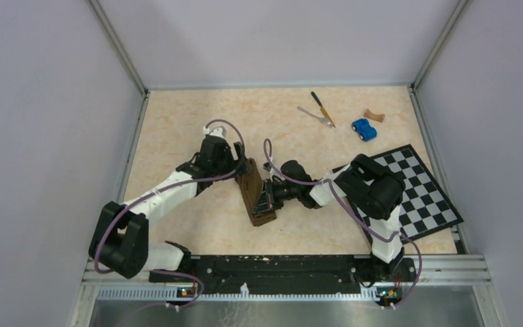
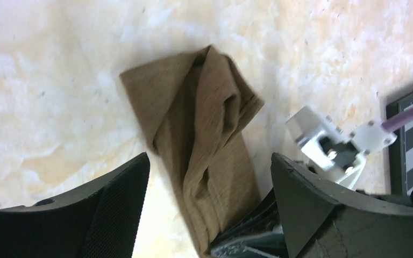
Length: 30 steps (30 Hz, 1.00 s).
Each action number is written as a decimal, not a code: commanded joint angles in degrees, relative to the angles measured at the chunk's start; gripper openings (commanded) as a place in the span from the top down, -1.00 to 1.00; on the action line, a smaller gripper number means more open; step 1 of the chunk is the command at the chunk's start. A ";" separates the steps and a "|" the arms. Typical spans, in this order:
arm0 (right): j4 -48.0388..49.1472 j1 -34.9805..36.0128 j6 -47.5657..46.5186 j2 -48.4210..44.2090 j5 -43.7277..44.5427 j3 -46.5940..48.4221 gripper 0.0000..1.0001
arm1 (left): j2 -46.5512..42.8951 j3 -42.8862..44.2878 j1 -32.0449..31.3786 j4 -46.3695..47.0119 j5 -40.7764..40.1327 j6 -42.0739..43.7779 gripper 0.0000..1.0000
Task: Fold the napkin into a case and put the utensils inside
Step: Fold the 2/3-rectangle-folded napkin at the center of the board.
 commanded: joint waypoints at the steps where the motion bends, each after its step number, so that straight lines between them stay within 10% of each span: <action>1: 2.14 -0.05 -1.09 0.68 1.57 -1.10 1.00 | 6.48 7.54 -2.30 -2.99 -5.67 3.55 -0.75; 11: 2.23 -0.14 -1.00 -0.45 1.66 -1.46 1.00 | 18.66 19.31 -6.94 -8.81 -16.75 3.73 -0.48; 17: 2.34 -0.14 -1.00 -0.77 1.83 -1.88 1.00 | 19.11 19.57 -6.71 -10.19 -20.46 3.08 0.17; 30: -2.25 -0.14 -5.40 -2.51 3.37 -2.48 1.00 | 11.20 4.49 3.61 3.48 -0.11 2.16 0.87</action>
